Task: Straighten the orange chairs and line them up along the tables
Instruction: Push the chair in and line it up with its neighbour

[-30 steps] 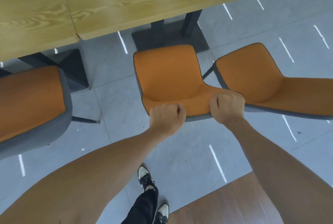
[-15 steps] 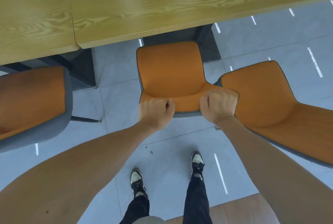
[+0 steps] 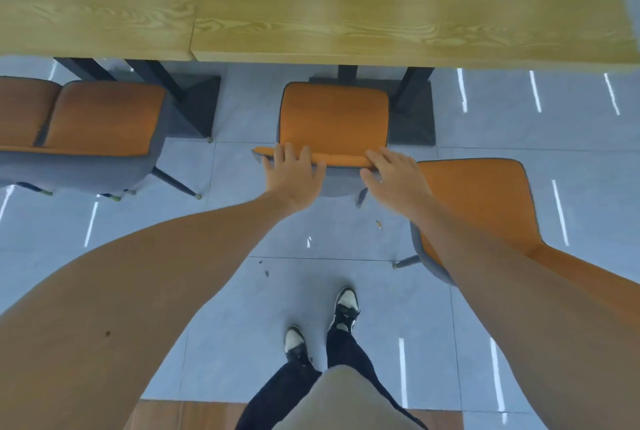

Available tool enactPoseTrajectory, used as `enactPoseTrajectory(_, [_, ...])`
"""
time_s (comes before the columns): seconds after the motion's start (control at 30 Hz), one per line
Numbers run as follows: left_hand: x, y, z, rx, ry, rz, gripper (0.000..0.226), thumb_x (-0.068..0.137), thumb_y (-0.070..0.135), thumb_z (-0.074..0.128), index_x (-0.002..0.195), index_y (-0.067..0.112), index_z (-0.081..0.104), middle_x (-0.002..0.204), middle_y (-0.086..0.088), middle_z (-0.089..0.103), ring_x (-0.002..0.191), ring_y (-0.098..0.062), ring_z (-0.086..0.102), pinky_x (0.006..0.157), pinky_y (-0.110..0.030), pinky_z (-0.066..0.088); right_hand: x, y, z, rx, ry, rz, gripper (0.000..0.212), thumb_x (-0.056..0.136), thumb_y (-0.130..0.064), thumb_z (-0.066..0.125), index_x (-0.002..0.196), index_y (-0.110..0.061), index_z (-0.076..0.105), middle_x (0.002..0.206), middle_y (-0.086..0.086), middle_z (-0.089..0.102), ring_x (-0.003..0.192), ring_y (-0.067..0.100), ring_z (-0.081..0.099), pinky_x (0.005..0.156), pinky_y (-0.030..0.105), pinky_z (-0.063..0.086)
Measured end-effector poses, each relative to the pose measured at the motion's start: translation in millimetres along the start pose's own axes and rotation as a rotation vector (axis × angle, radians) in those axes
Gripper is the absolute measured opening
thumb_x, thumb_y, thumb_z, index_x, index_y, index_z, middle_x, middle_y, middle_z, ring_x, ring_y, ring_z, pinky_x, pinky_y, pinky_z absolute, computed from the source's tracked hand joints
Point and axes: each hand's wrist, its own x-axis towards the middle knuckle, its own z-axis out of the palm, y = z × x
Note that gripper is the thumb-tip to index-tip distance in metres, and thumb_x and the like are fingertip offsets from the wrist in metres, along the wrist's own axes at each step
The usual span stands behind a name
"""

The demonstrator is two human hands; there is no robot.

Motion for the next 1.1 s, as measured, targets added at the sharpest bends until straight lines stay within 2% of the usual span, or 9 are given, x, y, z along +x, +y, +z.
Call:
enactPoseTrajectory(0.13, [-30,44,2,-0.041,-0.042,0.041,0.057,0.103,0.053,0.034,0.139,0.011,0.048,0.150,-0.023,0.036,0.142,-0.044,0.026,0.113,-0.057,0.030,-63,36,-24,-0.166,-0.026,-0.002,0.052,0.097,-0.042,0.039,0.145,-0.020,0.042,0.142,0.007,0.049,0.128,0.030,0.048,0.107,0.048,0.038])
enactPoseTrajectory(0.23, [-56,87,-1,-0.091,-0.087,0.161,0.046,0.102,0.044,0.038,0.129,0.009,0.054,0.139,-0.018,0.049,0.127,-0.038,0.046,0.105,-0.051,0.039,-111,57,-48,-0.222,0.002,0.043,0.039,0.097,-0.038,0.042,0.128,-0.018,0.055,0.130,0.007,0.056,0.120,0.030,0.053,0.102,0.048,0.039])
enactPoseTrajectory(0.3, [-77,120,1,-0.106,-0.124,0.258,0.040,0.102,0.038,0.039,0.121,0.008,0.058,0.132,-0.015,0.056,0.123,-0.035,0.052,0.103,-0.048,0.040,-144,77,-56,-0.220,0.012,0.114,0.044,0.099,-0.040,0.041,0.136,-0.020,0.053,0.141,0.008,0.052,0.129,0.032,0.048,0.109,0.052,0.034])
enactPoseTrajectory(0.5, [-145,213,27,-0.172,-0.145,0.434,0.028,0.099,0.036,0.043,0.090,0.013,0.056,0.098,-0.006,0.060,0.095,-0.029,0.057,0.092,-0.047,0.046,-247,139,-60,-0.263,0.001,0.312,0.049,0.098,-0.042,0.032,0.136,-0.021,0.054,0.146,0.011,0.048,0.136,0.033,0.040,0.116,0.056,0.021])
enactPoseTrajectory(0.63, [-177,262,56,-0.161,-0.158,0.498,0.026,0.098,0.035,0.041,0.081,0.017,0.048,0.083,-0.001,0.054,0.090,-0.028,0.057,0.085,-0.045,0.047,-301,183,-53,-0.253,-0.030,0.449,0.054,0.089,-0.038,0.019,0.120,-0.016,0.057,0.128,0.011,0.058,0.126,0.036,0.049,0.113,0.058,0.026])
enactPoseTrajectory(0.73, [-192,299,82,-0.163,-0.193,0.491,0.032,0.100,0.037,0.039,0.100,0.013,0.059,0.097,-0.004,0.062,0.106,-0.032,0.059,0.086,-0.043,0.045,-339,230,-45,-0.186,0.011,0.518,0.046,0.085,-0.027,0.020,0.106,-0.015,0.059,0.096,0.004,0.060,0.098,0.033,0.057,0.096,0.050,0.042])
enactPoseTrajectory(0.83, [-204,343,109,-0.155,-0.221,0.437,0.040,0.103,0.042,0.036,0.116,0.013,0.061,0.116,-0.007,0.064,0.117,-0.030,0.056,0.097,-0.044,0.044,-371,288,-35,-0.109,0.089,0.499,0.022,0.095,-0.021,0.047,0.103,-0.010,0.064,0.103,0.009,0.062,0.101,0.036,0.053,0.096,0.046,0.037])
enactPoseTrajectory(1.0, [-226,420,165,-0.247,-0.263,0.263,0.043,0.099,0.046,0.029,0.070,0.020,0.046,0.075,0.000,0.056,0.087,-0.030,0.060,0.077,-0.041,0.042,-373,353,-30,-0.011,0.148,0.292,0.028,0.092,-0.039,0.049,0.078,-0.018,0.061,0.079,-0.005,0.055,0.081,0.021,0.048,0.072,0.033,0.036])
enactPoseTrajectory(1.1, [-235,443,189,-0.208,-0.149,0.168,0.045,0.092,0.048,0.016,0.064,0.024,0.043,0.074,0.002,0.056,0.085,-0.027,0.054,0.088,-0.043,0.039,-363,379,-30,-0.090,0.141,0.222,0.034,0.091,-0.035,0.042,0.067,-0.017,0.057,0.065,-0.004,0.053,0.067,0.020,0.051,0.058,0.035,0.038])
